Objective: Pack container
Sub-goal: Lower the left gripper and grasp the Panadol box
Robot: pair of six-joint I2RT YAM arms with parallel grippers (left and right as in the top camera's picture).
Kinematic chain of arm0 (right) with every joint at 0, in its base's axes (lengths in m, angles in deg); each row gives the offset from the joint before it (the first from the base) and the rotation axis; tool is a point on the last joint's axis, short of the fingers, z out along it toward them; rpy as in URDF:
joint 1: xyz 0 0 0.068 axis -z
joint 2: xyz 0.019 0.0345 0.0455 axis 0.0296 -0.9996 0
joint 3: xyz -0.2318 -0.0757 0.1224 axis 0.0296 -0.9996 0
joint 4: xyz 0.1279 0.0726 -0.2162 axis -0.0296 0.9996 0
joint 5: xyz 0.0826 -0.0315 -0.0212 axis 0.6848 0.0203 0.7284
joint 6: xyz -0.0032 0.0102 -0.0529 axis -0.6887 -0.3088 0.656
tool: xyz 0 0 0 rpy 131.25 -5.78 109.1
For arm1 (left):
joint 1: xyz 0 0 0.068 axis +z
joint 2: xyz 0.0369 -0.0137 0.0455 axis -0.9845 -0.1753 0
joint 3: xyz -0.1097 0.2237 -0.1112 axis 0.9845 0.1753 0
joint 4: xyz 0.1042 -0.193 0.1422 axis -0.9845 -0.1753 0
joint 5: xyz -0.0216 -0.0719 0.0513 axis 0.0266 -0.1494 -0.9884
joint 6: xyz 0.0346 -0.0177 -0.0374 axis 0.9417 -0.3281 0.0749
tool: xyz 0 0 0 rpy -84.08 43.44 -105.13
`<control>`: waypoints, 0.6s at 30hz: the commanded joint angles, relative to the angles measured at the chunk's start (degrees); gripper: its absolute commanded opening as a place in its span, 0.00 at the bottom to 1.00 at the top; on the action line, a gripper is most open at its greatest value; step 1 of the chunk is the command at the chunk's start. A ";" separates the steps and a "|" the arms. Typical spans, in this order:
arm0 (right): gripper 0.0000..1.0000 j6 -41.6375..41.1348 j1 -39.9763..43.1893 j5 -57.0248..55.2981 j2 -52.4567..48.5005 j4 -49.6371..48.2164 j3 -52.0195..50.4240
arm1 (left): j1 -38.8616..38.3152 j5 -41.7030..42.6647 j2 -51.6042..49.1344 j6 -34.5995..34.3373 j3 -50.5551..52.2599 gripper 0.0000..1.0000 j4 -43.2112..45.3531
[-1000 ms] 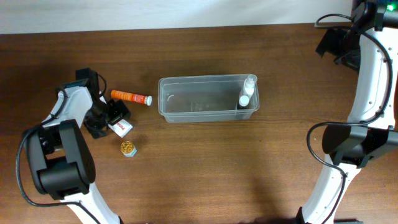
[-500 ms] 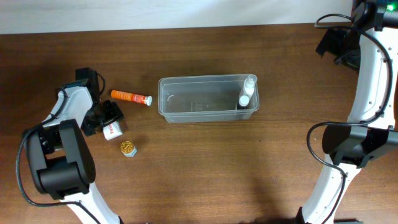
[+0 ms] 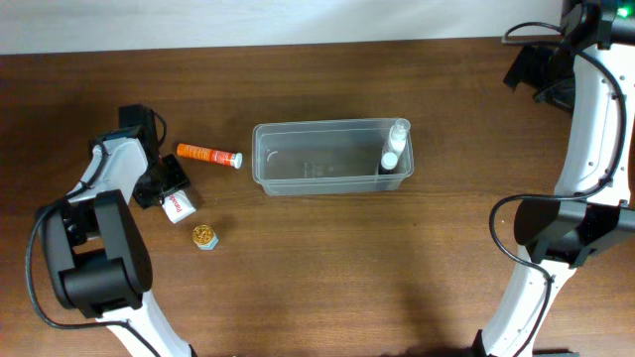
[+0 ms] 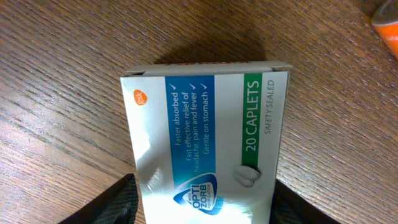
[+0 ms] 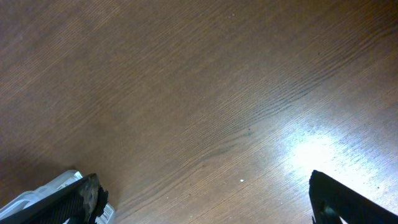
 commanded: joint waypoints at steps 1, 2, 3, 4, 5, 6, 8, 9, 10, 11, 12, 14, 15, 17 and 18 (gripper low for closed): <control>0.98 0.17 0.07 -0.70 0.96 0.02 0.68 | 0.33 -0.83 -0.61 0.26 -0.90 0.58 0.04; 0.98 0.17 0.07 -0.70 0.96 0.04 0.68 | 0.33 -0.81 -0.61 0.26 -1.03 0.58 0.00; 0.98 0.17 0.07 -0.70 0.96 0.02 0.68 | 0.33 -0.81 -0.61 0.26 -1.25 0.58 -0.13; 0.98 0.17 0.07 -0.70 0.94 0.04 0.68 | 0.33 -0.81 -0.61 0.26 -1.57 0.58 -0.35; 0.98 0.17 0.07 -0.70 0.96 0.04 0.68 | 0.33 -0.79 -0.61 0.26 -2.08 0.58 -0.66; 0.99 0.17 0.07 -0.70 0.94 0.02 0.68 | 0.33 -0.79 -0.61 0.26 -2.58 0.58 -0.98; 0.98 0.17 0.07 -0.70 0.96 0.02 0.68 | 0.33 -0.59 -0.61 0.26 -4.04 0.57 -1.86; 0.98 0.17 0.07 -0.70 0.96 0.02 0.68 | 0.33 -0.44 -0.61 0.28 -4.79 0.57 -2.34; 0.99 0.17 0.07 -0.70 0.96 0.02 0.68 | 0.33 -0.39 -0.61 0.26 -5.60 0.57 -2.93; 0.99 0.17 0.07 -0.70 0.94 0.02 0.68 | 0.33 -0.42 -0.61 0.28 -6.49 0.57 -3.63; 0.98 0.17 0.07 -0.72 0.94 0.02 0.68 | 0.33 -0.39 -0.61 0.28 -7.50 0.57 -4.48; 0.98 0.17 0.07 -0.70 0.96 0.02 0.68 | 0.26 -0.42 -0.61 0.28 -9.22 0.57 -5.84; 0.98 0.17 0.07 -0.70 0.94 0.02 0.68 | 0.17 -0.42 -0.61 0.31 -9.92 0.57 -6.34; 0.98 0.17 0.07 -0.70 0.94 0.02 0.68 | -0.13 -0.37 -0.61 1.07 -10.82 0.57 -6.99; 0.98 0.17 0.07 -0.70 0.96 0.02 0.68 | -0.28 -0.39 -0.61 1.11 -10.82 0.57 -7.30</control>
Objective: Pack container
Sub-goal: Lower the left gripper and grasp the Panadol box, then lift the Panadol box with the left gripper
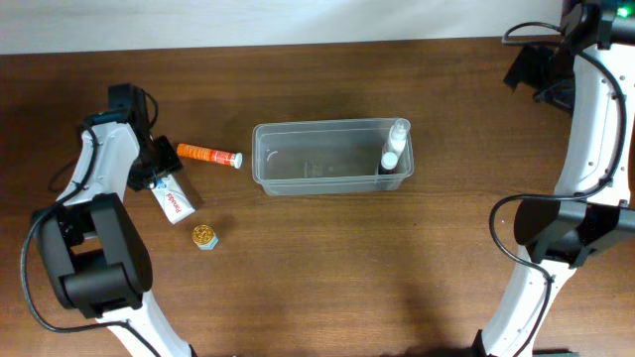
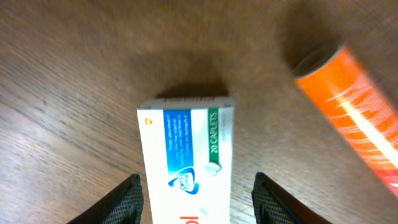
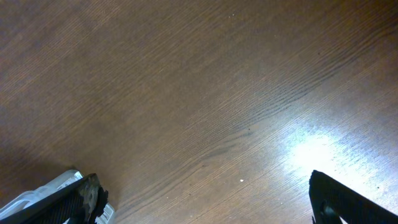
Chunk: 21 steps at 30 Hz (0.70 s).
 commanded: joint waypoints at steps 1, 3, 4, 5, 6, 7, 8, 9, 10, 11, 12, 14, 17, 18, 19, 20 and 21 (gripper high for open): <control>0.98 0.17 0.07 -0.70 0.96 0.04 0.68 | -0.31 -0.44 -0.61 0.94 -1.49 0.57 -1.18; 0.98 0.17 0.07 -0.70 0.96 0.02 0.68 | -0.46 -0.44 -0.61 0.92 -1.16 0.57 -2.32; 0.98 0.17 0.07 -0.70 0.94 0.02 0.68 | -0.44 -0.44 -0.61 0.92 -1.05 0.58 -2.82; 0.98 0.17 0.07 -0.70 0.94 0.04 0.68 | -0.44 -0.42 -0.61 0.90 -0.83 0.58 -3.61; 0.98 0.17 0.07 -0.70 0.96 0.04 0.68 | -0.44 -0.42 -0.61 0.90 -0.63 0.58 -4.17; 0.98 0.17 0.07 -0.70 0.94 0.04 0.68 | -0.44 -0.42 -0.61 0.90 -0.35 0.59 -4.61; 0.98 0.17 0.07 -0.70 0.96 0.02 0.68 | -0.42 -0.42 -0.61 0.90 -0.09 0.59 -4.85; 0.98 0.17 0.07 -0.70 0.94 0.04 0.68 | -0.39 -0.44 -0.61 0.92 0.35 0.66 -5.07; 0.98 0.17 0.07 -0.70 0.94 0.02 0.68 | -0.39 -0.42 -0.61 0.92 0.92 0.68 -5.14; 0.98 0.17 0.07 -0.70 0.96 0.02 0.68 | -0.39 -0.44 -0.61 0.92 1.46 0.69 -5.14; 0.98 0.17 0.07 -0.70 0.96 0.02 0.68 | -0.39 -0.44 -0.63 0.92 1.95 0.69 -5.09; 0.98 0.17 0.07 -0.70 0.94 0.04 0.68 | -0.39 -0.44 -0.72 0.92 3.04 0.72 -4.46; 0.98 0.17 0.07 -0.70 0.96 0.02 0.68 | -0.39 -0.44 -0.76 0.92 4.76 0.73 -2.78; 0.98 0.17 0.07 -0.70 0.94 0.02 0.68 | -0.39 -0.44 -0.90 0.92 5.05 0.73 -2.38; 0.98 0.17 0.07 -0.70 0.94 0.02 0.68 | -0.39 -0.44 -0.96 0.92 5.14 0.73 -2.19; 0.99 0.17 0.07 -0.70 0.96 0.02 0.68 | -0.39 -0.46 -1.18 0.94 5.14 0.73 -2.01; 0.98 0.17 0.07 -0.70 0.94 0.02 0.68 | -0.39 -0.42 -1.38 0.92 5.14 0.73 -1.73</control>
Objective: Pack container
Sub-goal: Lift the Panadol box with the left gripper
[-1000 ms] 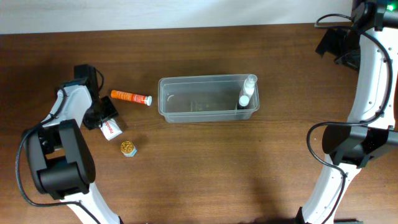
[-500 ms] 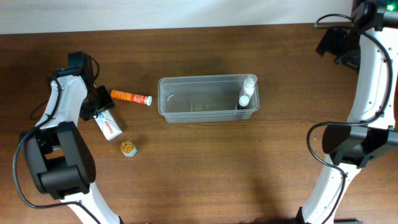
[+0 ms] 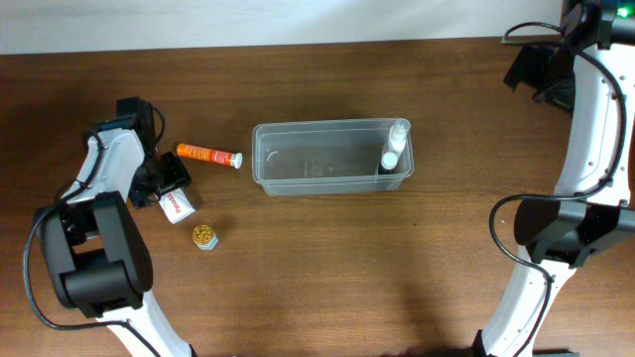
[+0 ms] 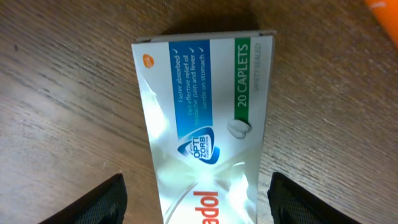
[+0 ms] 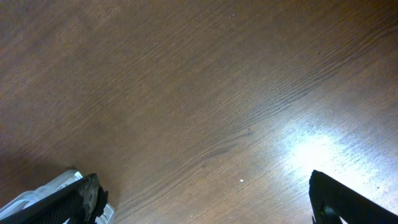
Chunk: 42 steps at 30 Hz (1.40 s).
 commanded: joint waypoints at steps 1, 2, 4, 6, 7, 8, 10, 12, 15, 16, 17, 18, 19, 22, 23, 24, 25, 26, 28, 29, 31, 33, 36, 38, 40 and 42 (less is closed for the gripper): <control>0.98 0.17 0.07 -0.70 0.96 0.04 0.68 | -0.13 -0.46 -1.55 0.52 0.74 0.74 1.03; 0.98 0.17 0.07 -0.70 0.96 0.02 0.68 | -0.13 -0.46 -1.86 0.52 0.74 0.74 1.40; 0.98 0.17 0.07 -0.72 0.94 0.04 0.68 | -0.13 -0.44 -3.17 0.52 0.74 0.73 2.38; 0.98 0.17 0.07 -0.70 0.94 0.04 0.68 | -0.13 -0.39 -4.70 0.52 0.74 0.73 2.84; 0.98 0.17 0.07 -0.70 0.96 0.02 0.68 | -0.13 -0.22 -5.44 0.52 0.74 0.73 2.89; 0.98 0.17 0.07 -0.70 0.96 0.04 0.68 | -0.13 -0.22 -6.40 0.52 0.74 0.73 2.91; 0.98 0.17 0.07 -0.70 0.94 0.02 0.68 | -0.13 -0.22 -8.02 0.52 0.72 0.73 2.95; 0.98 0.17 0.07 -0.70 0.96 0.02 0.68 | -0.13 -0.28 -8.98 0.52 0.72 0.73 2.99; 0.98 0.17 0.07 -0.70 0.96 0.02 0.68 | -0.13 -0.33 -9.25 0.55 0.72 0.65 3.39; 0.98 0.17 0.07 -0.70 0.94 0.02 0.68 | -0.13 -0.31 -9.25 0.52 0.72 0.61 3.58; 0.98 0.17 0.07 -0.70 0.96 0.04 0.68 | -0.13 -0.26 -9.25 0.52 0.72 0.56 3.65; 0.99 0.17 0.07 -0.70 0.94 0.04 0.68 | -0.13 -0.28 -9.25 0.55 0.72 0.51 3.74; 0.98 0.17 0.07 -0.72 0.94 0.04 0.68 | -0.13 -0.31 -9.25 0.55 0.72 0.49 3.76; 0.98 0.17 0.07 -0.70 0.96 0.02 0.68 | -0.13 -0.37 -9.25 0.57 0.48 0.48 3.78; 0.98 0.17 0.07 -0.70 0.96 0.02 0.68 | -0.13 -0.46 -9.25 0.55 0.35 0.48 3.78; 0.98 0.17 0.07 -0.70 0.94 0.04 0.68 | -0.13 -0.46 -9.25 0.55 0.09 0.48 3.78; 0.98 0.17 0.07 -0.70 0.96 0.02 0.68 | -0.15 -0.44 -9.25 0.55 -0.28 0.48 3.76; 0.99 0.17 0.07 -0.70 0.96 0.04 0.68 | -0.24 -0.42 -9.25 0.52 -1.25 0.47 3.50; 0.99 0.17 0.07 -0.70 0.94 0.02 0.68 | -0.24 -0.42 -9.25 0.55 -2.86 0.46 2.64; 0.98 0.17 0.07 -0.70 0.94 0.02 0.68 | -0.26 -0.42 -9.25 0.55 -3.85 0.46 2.08; 0.98 0.17 0.07 -0.70 0.94 0.02 0.68 | -0.26 -0.39 -9.25 0.55 -6.10 0.46 0.48; 0.98 0.17 0.07 -0.70 0.94 0.04 0.68 | -0.31 -0.44 -9.22 0.61 -9.57 0.46 -2.01; 0.98 0.17 0.07 -0.70 0.96 0.04 0.68 | -0.94 -0.50 -9.25 2.69 -14.53 0.45 -5.01; 0.98 0.17 0.07 -0.70 0.96 0.02 0.68 | -1.79 -0.48 -9.25 4.07 -18.12 0.45 -6.82; 0.98 0.17 0.07 -0.70 0.96 0.02 0.68 | -3.02 -0.48 -9.22 5.42 -21.90 0.45 -8.41; 0.98 0.17 0.07 -0.70 0.96 0.04 0.68 | -5.66 -0.46 -9.22 8.02 -27.69 0.45 -10.67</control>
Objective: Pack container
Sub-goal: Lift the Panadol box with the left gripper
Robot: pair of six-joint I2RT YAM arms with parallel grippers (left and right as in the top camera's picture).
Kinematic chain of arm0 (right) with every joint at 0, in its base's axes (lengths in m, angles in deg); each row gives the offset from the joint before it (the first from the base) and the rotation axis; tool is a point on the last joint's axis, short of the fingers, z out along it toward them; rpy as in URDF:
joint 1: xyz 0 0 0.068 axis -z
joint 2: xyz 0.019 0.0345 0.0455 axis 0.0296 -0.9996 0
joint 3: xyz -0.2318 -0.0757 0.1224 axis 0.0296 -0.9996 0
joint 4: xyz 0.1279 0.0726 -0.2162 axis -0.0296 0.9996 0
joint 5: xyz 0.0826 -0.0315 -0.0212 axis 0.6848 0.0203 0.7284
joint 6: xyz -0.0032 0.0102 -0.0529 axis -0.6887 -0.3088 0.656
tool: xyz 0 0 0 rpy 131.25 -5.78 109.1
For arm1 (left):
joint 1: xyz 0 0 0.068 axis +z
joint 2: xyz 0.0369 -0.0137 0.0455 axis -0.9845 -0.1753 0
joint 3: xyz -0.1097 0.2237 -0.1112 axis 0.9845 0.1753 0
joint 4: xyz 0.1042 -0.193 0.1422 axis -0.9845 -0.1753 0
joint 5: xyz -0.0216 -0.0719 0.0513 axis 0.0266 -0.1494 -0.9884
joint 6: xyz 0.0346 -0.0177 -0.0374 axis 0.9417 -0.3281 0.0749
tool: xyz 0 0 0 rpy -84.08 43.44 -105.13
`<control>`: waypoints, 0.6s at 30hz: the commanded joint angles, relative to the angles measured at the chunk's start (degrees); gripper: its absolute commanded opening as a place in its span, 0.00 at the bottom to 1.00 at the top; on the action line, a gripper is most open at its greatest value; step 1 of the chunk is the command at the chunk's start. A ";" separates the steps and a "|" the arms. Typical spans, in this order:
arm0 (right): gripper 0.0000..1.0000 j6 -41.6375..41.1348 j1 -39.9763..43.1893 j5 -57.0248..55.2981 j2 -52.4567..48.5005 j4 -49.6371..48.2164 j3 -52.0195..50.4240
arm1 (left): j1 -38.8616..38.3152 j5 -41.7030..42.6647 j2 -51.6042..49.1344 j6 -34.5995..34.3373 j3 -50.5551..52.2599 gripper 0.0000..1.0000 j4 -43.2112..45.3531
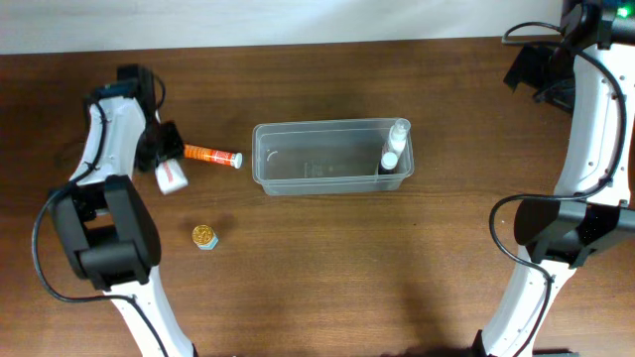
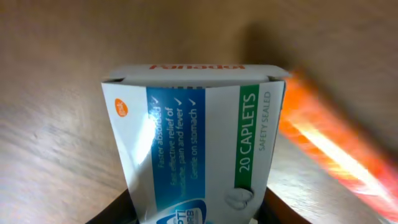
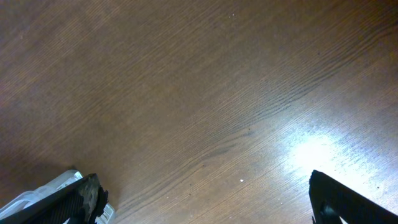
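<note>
A white caplet box [image 2: 193,149] with blue and green print fills the left wrist view, and my left gripper [image 2: 193,216] is shut on it, holding it off the table. In the overhead view the box [image 1: 170,177] hangs under the left gripper [image 1: 161,154], left of the clear plastic container [image 1: 332,183]. Two white bottles [image 1: 394,145] stand at the container's right end. An orange tube [image 1: 209,155] lies on the table between box and container. A small gold-lidded jar [image 1: 204,236] sits nearer the front. My right gripper [image 3: 211,205] stands open over bare wood.
The right arm [image 1: 585,119] reaches along the table's right side to the far right corner. The wooden table [image 1: 327,278] stretches wide in front of the container. The white far edge [image 1: 298,20] runs along the back.
My left gripper has shut on the caplet box and lifted it off the table, moving a little toward the far side beside the orange tube. The right arm has not moved.
My left gripper was low over the caplet box lying on the table. It then stood farther back, open, with the box and orange tube both in sight, then sat open astride the box again. Now it holds the box in the air.
</note>
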 commanded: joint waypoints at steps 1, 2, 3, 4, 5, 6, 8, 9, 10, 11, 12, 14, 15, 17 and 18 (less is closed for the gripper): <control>0.98 0.17 0.07 -0.70 0.96 0.00 0.68 | -4.48 -0.44 0.00 5.40 -8.74 0.45 -2.62; 0.98 0.17 0.07 -0.70 0.96 0.02 0.68 | -6.38 -0.44 0.02 7.45 -11.41 0.45 -3.45; 0.98 0.17 0.07 -0.70 0.96 0.02 0.68 | -7.69 -0.44 0.02 8.90 -12.94 0.45 -3.78; 0.98 0.17 0.07 -0.70 0.94 0.02 0.68 | -9.75 -0.46 0.00 10.60 -14.80 0.45 -4.17; 0.98 0.17 0.07 -0.70 0.94 0.00 0.68 | -11.23 -0.48 0.02 11.15 -15.93 0.45 -4.33; 0.98 0.17 0.07 -0.70 0.94 0.00 0.68 | -12.76 -0.76 0.00 11.13 -16.96 0.45 -4.33; 0.98 0.17 0.07 -0.70 0.96 0.02 0.68 | -15.52 -1.07 0.02 11.13 -18.40 0.45 -4.13; 0.98 0.17 0.07 -0.70 0.96 0.00 0.68 | -16.83 -1.07 0.00 11.10 -18.97 0.45 -4.02; 0.99 0.17 0.07 -0.70 0.96 0.00 0.68 | -17.88 -1.09 0.02 11.10 -19.30 0.45 -3.89; 0.98 0.17 0.07 -0.70 0.96 0.02 0.68 | -19.02 -1.05 0.02 11.06 -19.52 0.45 -3.69; 0.98 0.17 0.07 -0.70 0.96 0.00 0.68 | -20.17 -1.07 0.00 11.06 -19.63 0.45 -3.58; 0.98 0.17 0.07 -0.70 0.96 0.00 0.68 | -22.25 -1.07 0.00 10.40 -19.63 0.45 -3.54; 0.98 0.17 0.07 -0.70 0.96 0.00 0.68 | -23.15 -1.07 0.00 9.90 -19.63 0.45 -3.56; 0.98 0.17 0.07 -0.70 0.96 0.02 0.68 | -25.03 -1.05 0.00 8.74 -19.63 0.45 -3.65; 0.98 0.17 0.07 -0.72 0.94 0.00 0.68 | -26.05 -1.07 0.00 8.74 -19.63 0.45 -3.65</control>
